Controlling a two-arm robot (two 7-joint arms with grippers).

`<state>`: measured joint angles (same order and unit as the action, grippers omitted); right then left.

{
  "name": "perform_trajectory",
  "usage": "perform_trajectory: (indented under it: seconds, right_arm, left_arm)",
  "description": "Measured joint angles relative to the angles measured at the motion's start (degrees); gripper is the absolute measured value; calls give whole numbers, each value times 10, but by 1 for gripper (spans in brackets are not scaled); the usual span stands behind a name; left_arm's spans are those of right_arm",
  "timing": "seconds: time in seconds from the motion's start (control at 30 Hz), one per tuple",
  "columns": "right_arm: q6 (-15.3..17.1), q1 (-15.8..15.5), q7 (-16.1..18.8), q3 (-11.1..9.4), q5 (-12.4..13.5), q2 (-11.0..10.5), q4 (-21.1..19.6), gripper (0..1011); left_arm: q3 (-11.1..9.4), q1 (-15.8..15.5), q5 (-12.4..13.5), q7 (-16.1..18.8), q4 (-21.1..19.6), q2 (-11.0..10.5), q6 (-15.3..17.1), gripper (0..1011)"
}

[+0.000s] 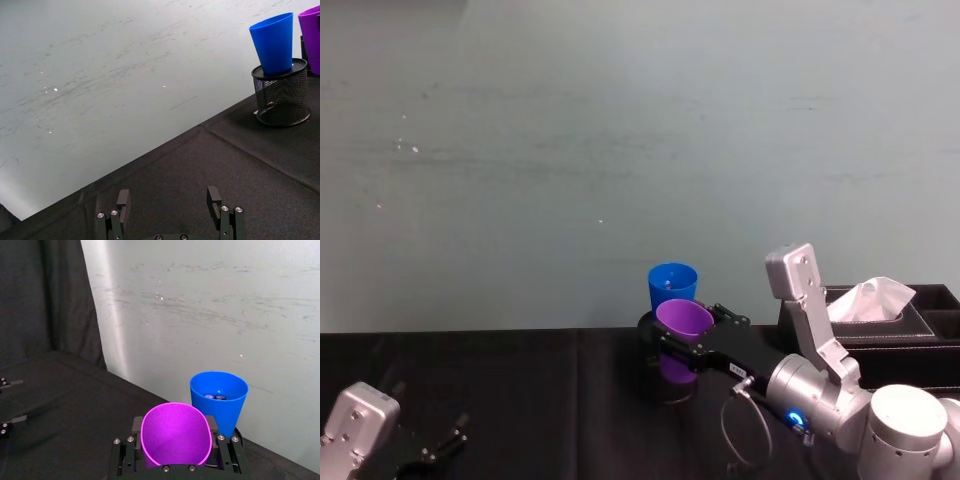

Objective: Pick up one cup with a gripper and tap it against the other cup.

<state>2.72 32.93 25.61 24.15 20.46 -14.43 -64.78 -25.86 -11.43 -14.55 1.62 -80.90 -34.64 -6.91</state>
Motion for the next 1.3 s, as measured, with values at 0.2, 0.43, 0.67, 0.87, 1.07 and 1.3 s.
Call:
perform_trajectory:
  seconds: [0.2,0.43,0.67,0.87,1.07,1.3]
  right_arm:
    - [-2,13,5,1,-3,5,18,735]
    - [-6,23,9,1,-7,9,31,736]
    - [-9,35,13,-1,-8,15,50,736]
    - [-12,47,14,-3,-9,22,71,736]
    - [-18,61,18,-3,-12,30,95,736]
    - [-26,78,21,-2,-17,39,119,736]
  left_arm:
    - [0,0,0,0,0,0,0,1000]
    - [0,0,0,0,0,0,0,1000]
    - [0,0,0,0,0,0,0,1000]
    - [0,0,0,0,0,0,0,1000]
    - [0,0,0,0,0,0,0,1000]
    - [0,0,0,0,0,0,0,1000]
